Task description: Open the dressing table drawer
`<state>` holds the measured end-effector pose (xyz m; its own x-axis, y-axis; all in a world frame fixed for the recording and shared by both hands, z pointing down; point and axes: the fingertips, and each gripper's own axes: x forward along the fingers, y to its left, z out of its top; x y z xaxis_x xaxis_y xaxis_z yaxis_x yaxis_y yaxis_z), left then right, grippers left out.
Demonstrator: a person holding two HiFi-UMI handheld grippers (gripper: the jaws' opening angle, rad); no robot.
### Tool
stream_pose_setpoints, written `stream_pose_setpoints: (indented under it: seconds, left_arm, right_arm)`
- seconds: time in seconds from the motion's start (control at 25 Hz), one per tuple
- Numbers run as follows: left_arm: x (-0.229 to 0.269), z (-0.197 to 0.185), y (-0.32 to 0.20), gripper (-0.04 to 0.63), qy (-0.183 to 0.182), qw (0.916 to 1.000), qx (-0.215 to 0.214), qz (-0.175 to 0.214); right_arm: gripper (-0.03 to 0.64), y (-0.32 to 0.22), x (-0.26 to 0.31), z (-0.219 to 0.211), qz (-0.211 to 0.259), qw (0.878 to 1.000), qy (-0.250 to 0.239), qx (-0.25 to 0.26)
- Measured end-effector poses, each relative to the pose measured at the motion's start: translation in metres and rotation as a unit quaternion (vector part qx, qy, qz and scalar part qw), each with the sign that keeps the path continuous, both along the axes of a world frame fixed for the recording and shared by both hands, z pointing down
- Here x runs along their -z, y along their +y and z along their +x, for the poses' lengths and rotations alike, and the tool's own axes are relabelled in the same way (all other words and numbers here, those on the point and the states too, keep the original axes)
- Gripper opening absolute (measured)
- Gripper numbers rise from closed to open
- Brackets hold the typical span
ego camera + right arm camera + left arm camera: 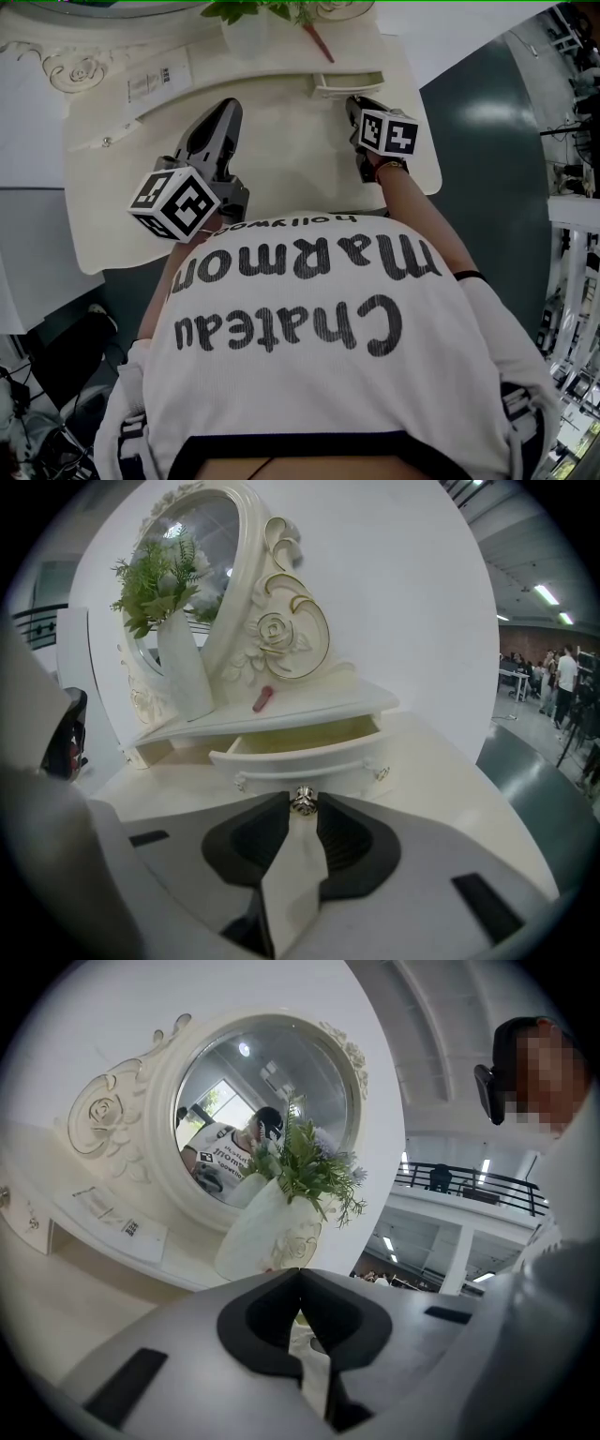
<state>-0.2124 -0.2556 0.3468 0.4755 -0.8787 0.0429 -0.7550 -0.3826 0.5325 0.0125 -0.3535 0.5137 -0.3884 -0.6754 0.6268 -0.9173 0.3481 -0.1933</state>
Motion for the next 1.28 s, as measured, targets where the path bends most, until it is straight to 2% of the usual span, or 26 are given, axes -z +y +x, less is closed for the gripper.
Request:
stream_pose_setpoints:
  seconds: [0.96,1.28]
  left_arm:
    - [0.001,0.000,0.010,0.021,-0.002,0.9999,0.012,-0.002]
    - [0.002,-0.001,0.006,0.021,-0.003,0.9999,0.016,-0.004]
  right_arm:
    - [0.104,0.021,0.000,0.004,-0.015,0.999,-0.032,-0.021]
    - [0.104,0.024,0.000,0.003,-0.021,0.999,-0.034,-0.013]
